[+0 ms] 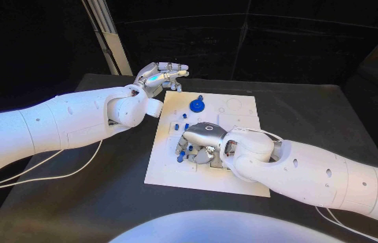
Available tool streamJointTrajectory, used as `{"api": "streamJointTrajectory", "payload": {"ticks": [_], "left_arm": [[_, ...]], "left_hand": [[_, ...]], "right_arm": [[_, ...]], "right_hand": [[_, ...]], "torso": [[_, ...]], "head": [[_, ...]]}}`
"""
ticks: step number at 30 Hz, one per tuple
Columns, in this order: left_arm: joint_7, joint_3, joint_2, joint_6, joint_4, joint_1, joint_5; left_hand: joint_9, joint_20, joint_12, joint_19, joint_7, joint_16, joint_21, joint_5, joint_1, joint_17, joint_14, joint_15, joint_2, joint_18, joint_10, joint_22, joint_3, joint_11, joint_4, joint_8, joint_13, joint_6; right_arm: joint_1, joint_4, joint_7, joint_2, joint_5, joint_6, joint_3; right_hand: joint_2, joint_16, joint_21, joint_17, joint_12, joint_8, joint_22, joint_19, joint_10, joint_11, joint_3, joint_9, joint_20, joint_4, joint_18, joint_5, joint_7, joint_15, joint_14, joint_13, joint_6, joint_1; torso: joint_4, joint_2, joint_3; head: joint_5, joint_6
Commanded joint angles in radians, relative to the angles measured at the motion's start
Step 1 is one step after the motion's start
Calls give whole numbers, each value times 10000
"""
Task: Assemble the parts on the task board
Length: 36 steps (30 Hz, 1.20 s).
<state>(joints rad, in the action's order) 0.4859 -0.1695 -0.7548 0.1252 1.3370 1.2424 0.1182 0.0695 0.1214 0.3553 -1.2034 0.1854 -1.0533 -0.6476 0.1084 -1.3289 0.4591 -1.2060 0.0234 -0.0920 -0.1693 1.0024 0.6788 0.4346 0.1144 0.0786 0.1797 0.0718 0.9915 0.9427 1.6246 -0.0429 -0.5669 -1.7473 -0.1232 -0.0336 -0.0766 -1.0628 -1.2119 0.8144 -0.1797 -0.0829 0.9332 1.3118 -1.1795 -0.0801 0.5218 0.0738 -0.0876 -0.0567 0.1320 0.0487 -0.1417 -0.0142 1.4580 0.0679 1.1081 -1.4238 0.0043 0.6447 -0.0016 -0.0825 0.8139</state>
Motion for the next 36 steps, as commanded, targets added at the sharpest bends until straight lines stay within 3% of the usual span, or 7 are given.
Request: {"api": "streamJointTrajectory", "payload": {"ticks": [1, 12, 17, 21, 26, 33, 36], "left_arm": [[41, 8, -7, -136, 10, 12, 24], [37, 7, -17, -141, 8, 12, 24], [37, 7, -24, -140, 7, 12, 24], [37, 7, -27, -143, 10, 12, 24], [35, 7, -36, -141, 12, 12, 24], [22, 7, -54, -156, 15, 12, 24], [19, 7, -62, -165, 17, 12, 24]], "left_hand": [[-12, -18, 53, 42, 23, 52, 35, 47, -22, -10, 52, -3, 84, -135, -37, -11, 11, -2, 74, 52, -10, -30], [-12, -18, 53, 42, 23, 52, 35, 47, -22, -10, 52, -3, 84, -135, -37, -11, 11, -2, 74, 52, -10, -30], [-12, -18, 53, 42, 23, 52, 35, 47, -22, -10, 52, -3, 84, -135, -37, -11, 11, -2, 74, 52, -10, -30], [-12, -18, 53, 42, 23, 52, 35, 47, -22, -10, 52, -3, 84, -135, -37, -11, 11, -2, 74, 52, -10, -30], [-12, -18, 53, 42, 23, 52, 35, 47, -22, -10, 52, -3, 84, -135, -37, -11, 11, -2, 74, 52, -10, -30], [-12, -18, 53, 42, 23, 52, 35, 47, -22, -10, 52, -3, 84, -135, -37, -11, 11, -2, 74, 52, -10, -30], [-12, -18, 53, 42, 23, 52, 35, 47, -22, -10, 52, -3, 84, -135, -37, -11, 11, -2, 74, 52, -10, -30]], "right_arm": [[6, 21, -135, 30, -439, 152, 31], [5, 59, -219, 145, -950, 279, 113], [5, 106, -225, 159, -1071, 177, 176], [6, 117, -216, 153, -1090, -18, 192], [6, 161, -167, 113, -1020, -571, 199], [4, 314, 39, -111, -663, -1792, 200], [3, 500, 170, -384, -340, -2240, 197]], "right_hand": [[-6, -64, -36, 7, -5, -36, 5, 73, -108, 64, 53, 9, 2, 20, -94, 66, -78, -10, 53, 18, -18, 53], [-32, -39, -30, -37, 7, -31, -13, 60, -110, 65, 48, 8, -3, 4, -90, 65, -75, -8, 43, 18, -16, 69], [-225, 133, 155, -285, 259, 155, -340, -141, 190, -43, 8, -64, -70, -1, -31, 84, -174, 77, -56, -37, -314, 286], [-650, 850, 829, -1250, 767, 223, -1381, -736, 1088, -308, -280, -102, -239, 141, 145, 115, -382, 305, -421, -72, -802, 768], [-839, 1499, 1467, -2160, 885, 221, -2244, -1280, 1757, -431, -904, -96, -380, 227, 320, 165, -446, 412, -862, -38, -1443, 978], [-703, 1973, 2372, -2934, 685, 209, -3445, -1905, 2519, -550, -2064, -100, -480, 414, 531, 180, -545, 523, -1335, -13, -2706, 736], [-640, 1960, 2427, -2991, 525, 192, -3502, -1901, 2502, -551, -2282, -77, -497, 476, 523, 200, -583, 527, -1345, 7, -2653, 641]], "torso": [[0, -3, -3], [3, -1, -3], [-5, -12, -3], [-1, -8, -8], [-1, -2, -2], [-15, -8, 2], [-12, -4, 10]], "head": [[-10, 6], [-23, 16], [-20, 11], [-13, -6], [-12, -16], [13, -62], [59, -100]]}}
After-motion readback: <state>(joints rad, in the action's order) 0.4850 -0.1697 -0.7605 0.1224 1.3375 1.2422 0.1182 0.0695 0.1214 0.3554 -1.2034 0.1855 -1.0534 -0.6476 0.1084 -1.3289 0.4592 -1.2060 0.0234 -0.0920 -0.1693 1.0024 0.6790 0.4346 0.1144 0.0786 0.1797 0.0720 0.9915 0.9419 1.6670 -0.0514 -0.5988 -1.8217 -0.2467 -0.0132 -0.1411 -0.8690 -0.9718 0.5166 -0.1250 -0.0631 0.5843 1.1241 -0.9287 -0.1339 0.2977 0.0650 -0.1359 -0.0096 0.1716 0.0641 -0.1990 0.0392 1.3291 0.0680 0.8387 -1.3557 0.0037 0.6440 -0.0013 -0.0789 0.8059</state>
